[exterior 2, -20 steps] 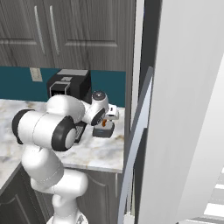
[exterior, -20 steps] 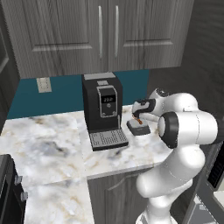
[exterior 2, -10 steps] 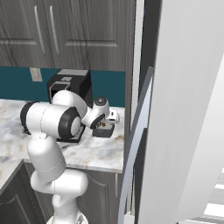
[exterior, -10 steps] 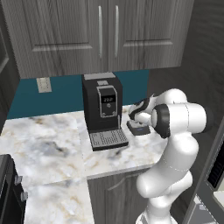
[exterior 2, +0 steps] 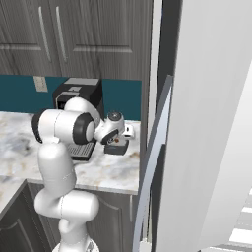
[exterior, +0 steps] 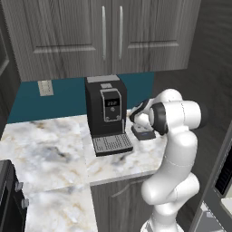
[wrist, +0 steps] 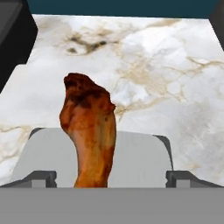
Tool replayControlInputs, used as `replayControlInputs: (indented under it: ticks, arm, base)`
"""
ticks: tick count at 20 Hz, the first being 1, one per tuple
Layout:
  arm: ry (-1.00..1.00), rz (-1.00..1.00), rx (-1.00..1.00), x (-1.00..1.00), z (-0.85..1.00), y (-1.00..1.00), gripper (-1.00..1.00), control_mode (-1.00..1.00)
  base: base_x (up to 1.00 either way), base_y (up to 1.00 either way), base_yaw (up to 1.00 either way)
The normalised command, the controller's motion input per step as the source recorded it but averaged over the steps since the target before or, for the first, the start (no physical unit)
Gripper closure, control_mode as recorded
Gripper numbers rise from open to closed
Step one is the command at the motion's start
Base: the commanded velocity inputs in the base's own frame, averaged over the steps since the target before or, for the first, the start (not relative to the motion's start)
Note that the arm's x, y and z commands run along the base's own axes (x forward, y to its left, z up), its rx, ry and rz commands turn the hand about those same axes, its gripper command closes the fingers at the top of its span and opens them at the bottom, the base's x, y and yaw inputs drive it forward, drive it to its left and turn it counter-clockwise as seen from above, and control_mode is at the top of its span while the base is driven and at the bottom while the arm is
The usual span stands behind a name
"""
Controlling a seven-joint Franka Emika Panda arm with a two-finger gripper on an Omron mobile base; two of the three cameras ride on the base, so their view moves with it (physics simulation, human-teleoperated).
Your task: Take the chicken drumstick from the fridge and place it on the digital scale on the counter by the fridge. Wait a few seconds for a reading, then move it to the plate on the dining counter.
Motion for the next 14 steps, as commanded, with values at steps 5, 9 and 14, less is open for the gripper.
replayControlInputs:
  ticks: [5, 9, 14]
  arm:
    - [0.01, 0.00, 0.00, 0.29, -0.31, 0.00, -1.00, -1.00]
    - [0.00, 0.00, 0.00, 0.08, -0.27, 0.00, 1.00, -1.00]
    - [0.00, 0.00, 0.00, 0.00, -0.30, 0.00, 1.00, -1.00]
  base:
    - [0.00, 0.00, 0.00]
    - [0.00, 0.00, 0.00]
    - [0.00, 0.00, 0.00]
